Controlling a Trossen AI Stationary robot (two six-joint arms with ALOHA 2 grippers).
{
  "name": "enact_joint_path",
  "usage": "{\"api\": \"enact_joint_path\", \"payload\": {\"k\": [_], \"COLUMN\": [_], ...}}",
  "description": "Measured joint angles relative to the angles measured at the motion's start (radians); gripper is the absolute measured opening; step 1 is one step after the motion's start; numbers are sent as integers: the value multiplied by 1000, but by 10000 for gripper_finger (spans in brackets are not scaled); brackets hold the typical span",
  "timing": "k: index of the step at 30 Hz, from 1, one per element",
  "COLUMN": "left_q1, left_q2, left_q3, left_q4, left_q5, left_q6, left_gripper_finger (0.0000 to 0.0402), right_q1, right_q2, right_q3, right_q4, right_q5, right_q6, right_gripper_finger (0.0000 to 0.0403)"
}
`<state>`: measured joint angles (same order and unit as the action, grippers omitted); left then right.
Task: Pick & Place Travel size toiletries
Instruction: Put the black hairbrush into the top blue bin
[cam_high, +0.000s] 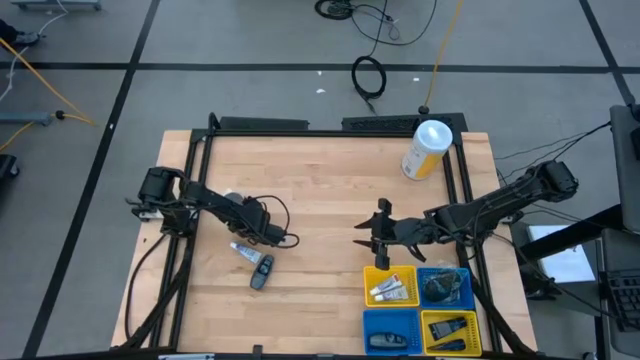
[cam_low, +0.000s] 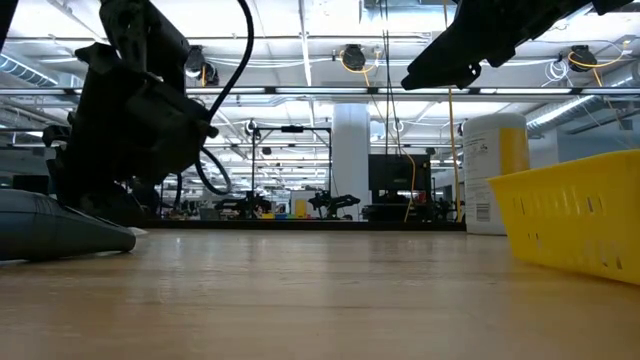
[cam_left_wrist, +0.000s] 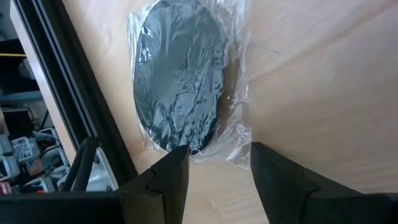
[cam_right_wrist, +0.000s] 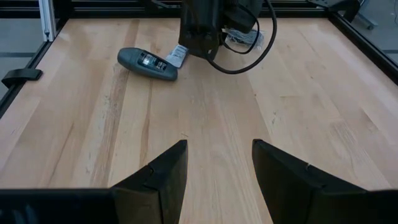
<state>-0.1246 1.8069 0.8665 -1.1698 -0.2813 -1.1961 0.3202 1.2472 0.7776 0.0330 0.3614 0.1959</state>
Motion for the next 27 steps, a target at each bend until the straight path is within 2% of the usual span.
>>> {"api": "enact_joint_path", "payload": {"k": [14, 18, 23, 27], "left_q1": [0, 2, 1, 1], "left_q2": [0, 0, 1, 1], "left_q3": [-1, -1, -1, -1], "left_q4": [15, 21, 23, 21], "left_q5": [-7, 8, 16, 20], "left_q6": [16, 43, 88, 122], "left_gripper_finger": [169, 124, 24, 5], "right_q1": [0, 0, 0, 0], "right_q2": [0, 0, 0, 0], "right_q3": [0, 0, 0, 0], "right_q4": [0, 0, 0, 0], "right_q5": [0, 0, 0, 0], "right_q6": [0, 0, 0, 0], "right_gripper_finger": [171, 171, 171, 171]}}
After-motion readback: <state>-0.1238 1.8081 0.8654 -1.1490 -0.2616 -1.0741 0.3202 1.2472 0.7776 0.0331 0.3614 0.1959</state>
